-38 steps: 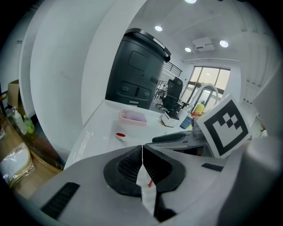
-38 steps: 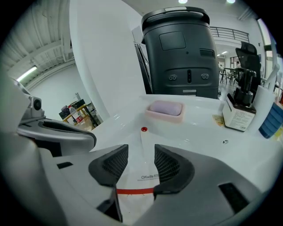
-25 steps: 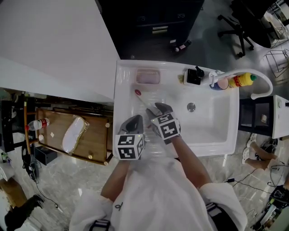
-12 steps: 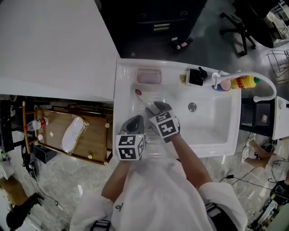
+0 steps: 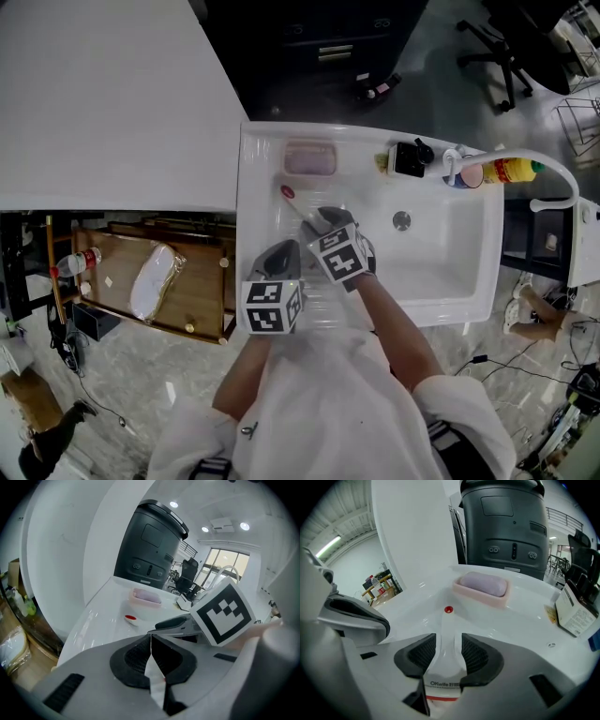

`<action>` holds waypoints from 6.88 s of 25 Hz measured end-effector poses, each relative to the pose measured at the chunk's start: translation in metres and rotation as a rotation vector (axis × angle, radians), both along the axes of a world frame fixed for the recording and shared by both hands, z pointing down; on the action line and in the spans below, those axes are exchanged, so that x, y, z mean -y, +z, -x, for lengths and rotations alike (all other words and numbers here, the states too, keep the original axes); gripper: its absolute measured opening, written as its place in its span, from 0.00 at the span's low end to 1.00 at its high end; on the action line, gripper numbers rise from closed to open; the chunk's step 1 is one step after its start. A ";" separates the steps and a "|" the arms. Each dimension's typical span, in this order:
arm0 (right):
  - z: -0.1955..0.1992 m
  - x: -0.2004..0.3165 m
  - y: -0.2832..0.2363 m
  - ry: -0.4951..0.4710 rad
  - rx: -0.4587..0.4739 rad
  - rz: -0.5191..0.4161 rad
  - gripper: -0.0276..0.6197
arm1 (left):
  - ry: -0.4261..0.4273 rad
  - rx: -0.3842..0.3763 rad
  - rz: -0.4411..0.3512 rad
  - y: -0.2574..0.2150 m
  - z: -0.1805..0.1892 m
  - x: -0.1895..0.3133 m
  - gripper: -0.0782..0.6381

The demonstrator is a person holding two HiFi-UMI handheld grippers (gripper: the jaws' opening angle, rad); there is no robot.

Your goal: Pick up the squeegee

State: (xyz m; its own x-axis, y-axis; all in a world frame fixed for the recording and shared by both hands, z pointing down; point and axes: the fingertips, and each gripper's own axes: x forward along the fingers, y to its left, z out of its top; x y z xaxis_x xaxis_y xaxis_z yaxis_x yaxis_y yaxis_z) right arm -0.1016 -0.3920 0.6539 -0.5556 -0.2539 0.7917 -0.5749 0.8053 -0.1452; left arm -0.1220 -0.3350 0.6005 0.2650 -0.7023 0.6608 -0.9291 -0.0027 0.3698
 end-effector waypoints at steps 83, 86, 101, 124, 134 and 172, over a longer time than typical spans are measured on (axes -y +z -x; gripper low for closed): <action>-0.015 -0.005 -0.071 0.081 0.036 -0.110 0.21 | 0.024 0.023 -0.119 -0.043 0.002 0.000 0.15; -0.016 -0.004 -0.079 0.100 0.050 -0.135 0.21 | 0.015 0.022 -0.139 -0.049 0.005 0.002 0.15; -0.022 -0.017 -0.116 0.188 0.117 -0.246 0.21 | 0.044 0.025 -0.206 -0.074 0.000 0.001 0.15; -0.060 -0.051 -0.177 0.315 0.231 -0.481 0.21 | 0.052 0.050 -0.331 -0.112 -0.017 -0.016 0.15; -0.069 -0.066 -0.199 0.349 0.275 -0.565 0.21 | 0.036 0.065 -0.384 -0.122 -0.018 -0.028 0.15; -0.070 -0.076 -0.192 0.345 0.259 -0.583 0.21 | 0.031 0.090 -0.402 -0.118 -0.017 -0.036 0.15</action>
